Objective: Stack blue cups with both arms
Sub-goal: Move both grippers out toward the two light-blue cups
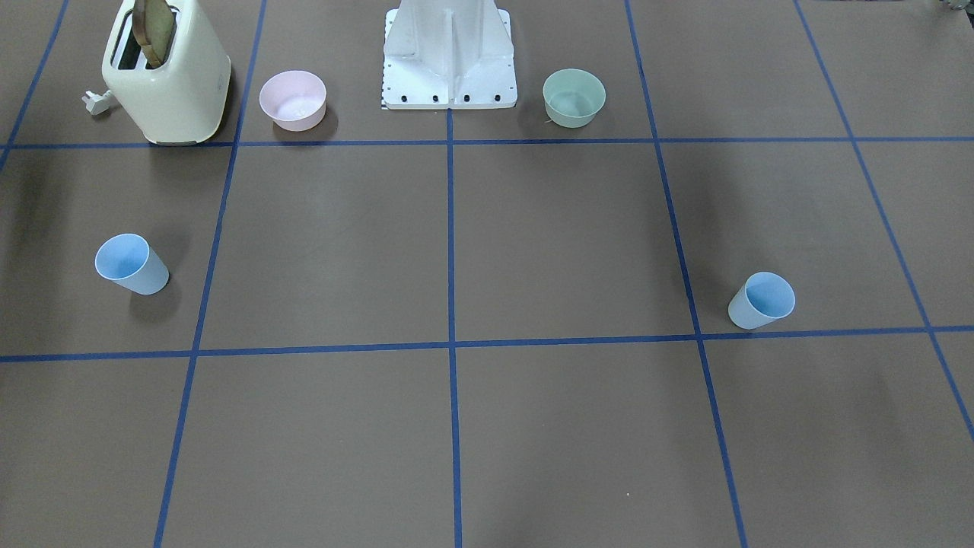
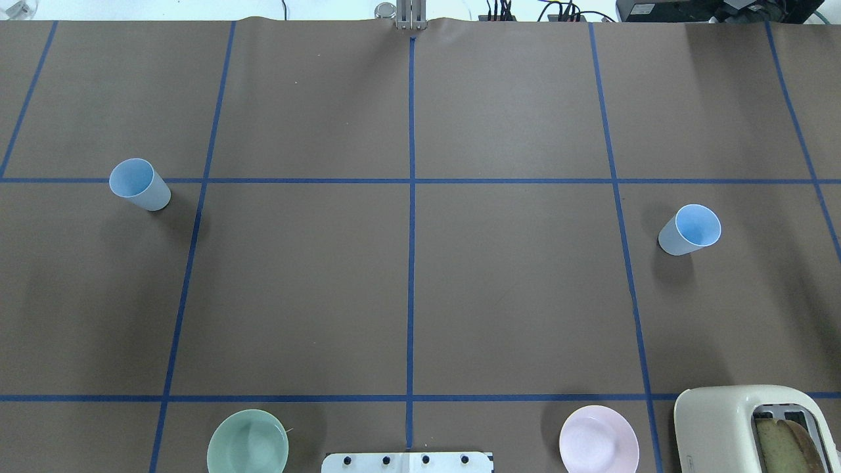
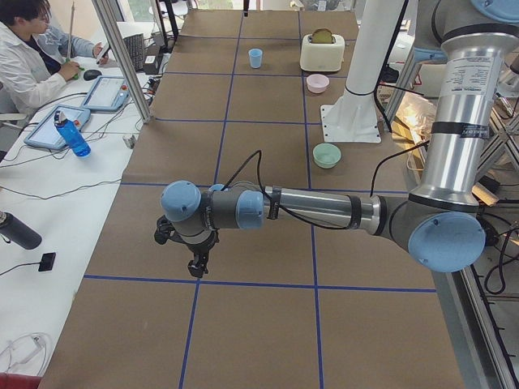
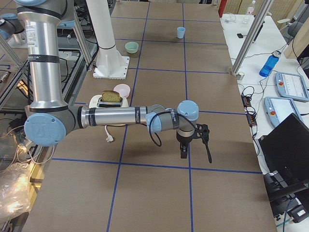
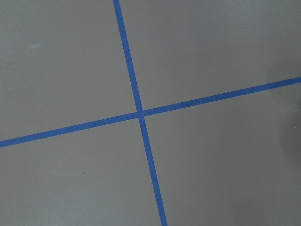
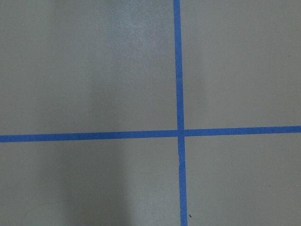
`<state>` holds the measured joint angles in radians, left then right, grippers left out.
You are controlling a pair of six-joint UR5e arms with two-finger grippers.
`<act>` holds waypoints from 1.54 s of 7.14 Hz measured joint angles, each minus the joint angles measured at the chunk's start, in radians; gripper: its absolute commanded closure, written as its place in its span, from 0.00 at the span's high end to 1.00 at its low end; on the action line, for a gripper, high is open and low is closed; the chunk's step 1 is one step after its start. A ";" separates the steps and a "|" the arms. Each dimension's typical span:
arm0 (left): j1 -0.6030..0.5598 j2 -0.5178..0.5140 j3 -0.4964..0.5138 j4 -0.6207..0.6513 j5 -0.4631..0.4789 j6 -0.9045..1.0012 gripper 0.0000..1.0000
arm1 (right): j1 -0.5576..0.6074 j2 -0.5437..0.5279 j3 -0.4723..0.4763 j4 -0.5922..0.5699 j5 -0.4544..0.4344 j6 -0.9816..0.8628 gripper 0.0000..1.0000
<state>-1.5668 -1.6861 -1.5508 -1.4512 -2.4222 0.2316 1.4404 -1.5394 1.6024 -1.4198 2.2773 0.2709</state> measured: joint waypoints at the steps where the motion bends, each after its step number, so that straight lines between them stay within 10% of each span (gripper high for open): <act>1: 0.000 0.002 0.000 0.000 0.000 0.000 0.99 | -0.001 -0.003 0.001 0.002 0.003 -0.001 1.00; 5: 0.009 0.012 -0.048 -0.009 -0.002 -0.020 1.00 | -0.030 -0.004 0.039 0.116 0.015 0.001 1.00; 11: 0.295 -0.071 -0.105 -0.194 0.004 -0.573 0.93 | -0.248 0.012 0.125 0.282 0.008 0.087 1.00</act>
<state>-1.2722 -1.7571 -1.6561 -1.6449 -2.4185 -0.3416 1.1924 -1.5271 1.7270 -1.1378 2.2853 0.3583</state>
